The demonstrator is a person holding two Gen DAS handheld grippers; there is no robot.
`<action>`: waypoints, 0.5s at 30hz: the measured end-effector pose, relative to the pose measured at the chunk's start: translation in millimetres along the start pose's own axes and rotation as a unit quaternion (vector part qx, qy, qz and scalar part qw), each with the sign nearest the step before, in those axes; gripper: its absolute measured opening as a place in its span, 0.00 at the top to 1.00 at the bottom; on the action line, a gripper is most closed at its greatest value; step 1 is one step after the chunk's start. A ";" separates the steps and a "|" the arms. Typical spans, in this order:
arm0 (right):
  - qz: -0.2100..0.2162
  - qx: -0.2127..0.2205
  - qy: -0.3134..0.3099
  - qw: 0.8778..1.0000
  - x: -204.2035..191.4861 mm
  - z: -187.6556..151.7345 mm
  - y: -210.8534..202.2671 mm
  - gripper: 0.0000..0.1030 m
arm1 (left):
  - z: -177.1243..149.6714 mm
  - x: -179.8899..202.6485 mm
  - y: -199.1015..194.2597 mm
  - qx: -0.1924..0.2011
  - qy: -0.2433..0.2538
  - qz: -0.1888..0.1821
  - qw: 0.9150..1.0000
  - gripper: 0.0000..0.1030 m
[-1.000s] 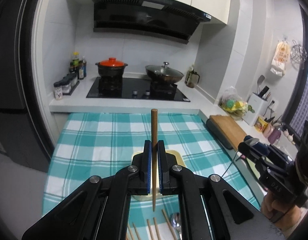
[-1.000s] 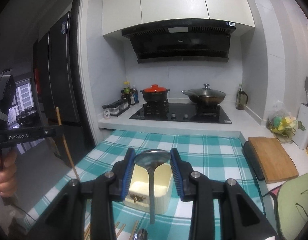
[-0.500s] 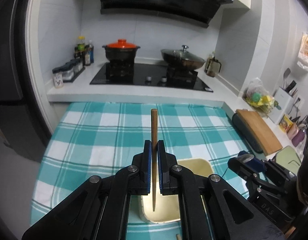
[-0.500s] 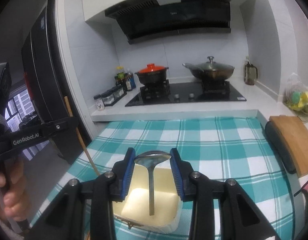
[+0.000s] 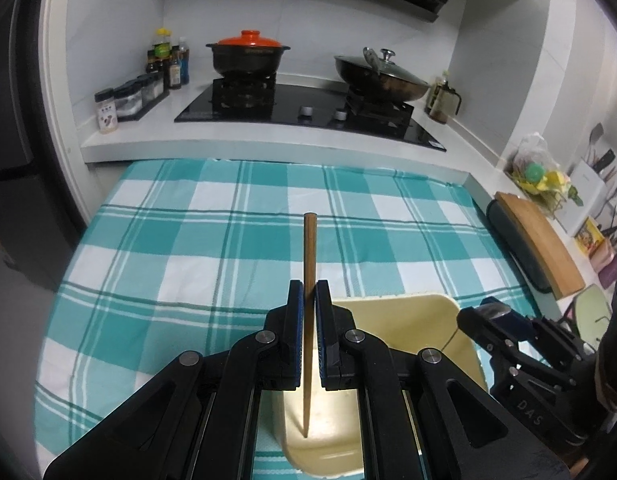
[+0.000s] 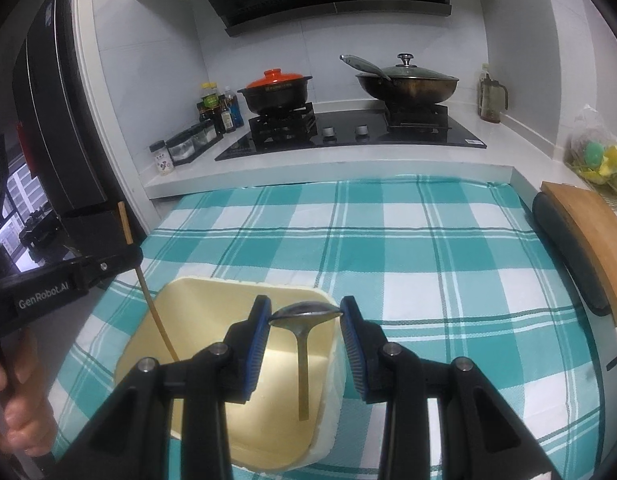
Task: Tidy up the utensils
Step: 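Open left tool to drop chopstick into holder while right tool drops spoon in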
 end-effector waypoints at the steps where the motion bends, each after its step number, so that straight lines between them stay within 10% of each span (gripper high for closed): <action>1: -0.002 -0.001 0.003 1.000 1.8 -0.7 3.0 0.65 | -0.7 1.6 3.4 -0.007 0.002 0.001 1.000 0.95; 4: -0.009 0.002 0.005 1.000 2.9 1.3 8.4 0.65 | -2.3 3.0 7.1 -0.016 0.004 0.004 1.000 0.84; 6: -0.014 -0.002 0.014 1.000 5.2 3.3 12.2 0.64 | -2.8 1.7 2.5 -0.014 0.005 0.008 1.000 0.54; 15: -0.031 0.021 0.026 0.999 15.4 14.6 -22.1 0.56 | -12.5 -24.3 -98.0 0.009 0.033 0.025 0.999 0.37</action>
Point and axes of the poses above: each gripper's, at about its wrist camera, not at the fingertips, and y roughly the way its jaws point, x to its right, z to its top, the point moved 2 cm from there along y, roughly the way its jaws point, and after that the axes turned 11 degrees about x, right-handed, at the moved point
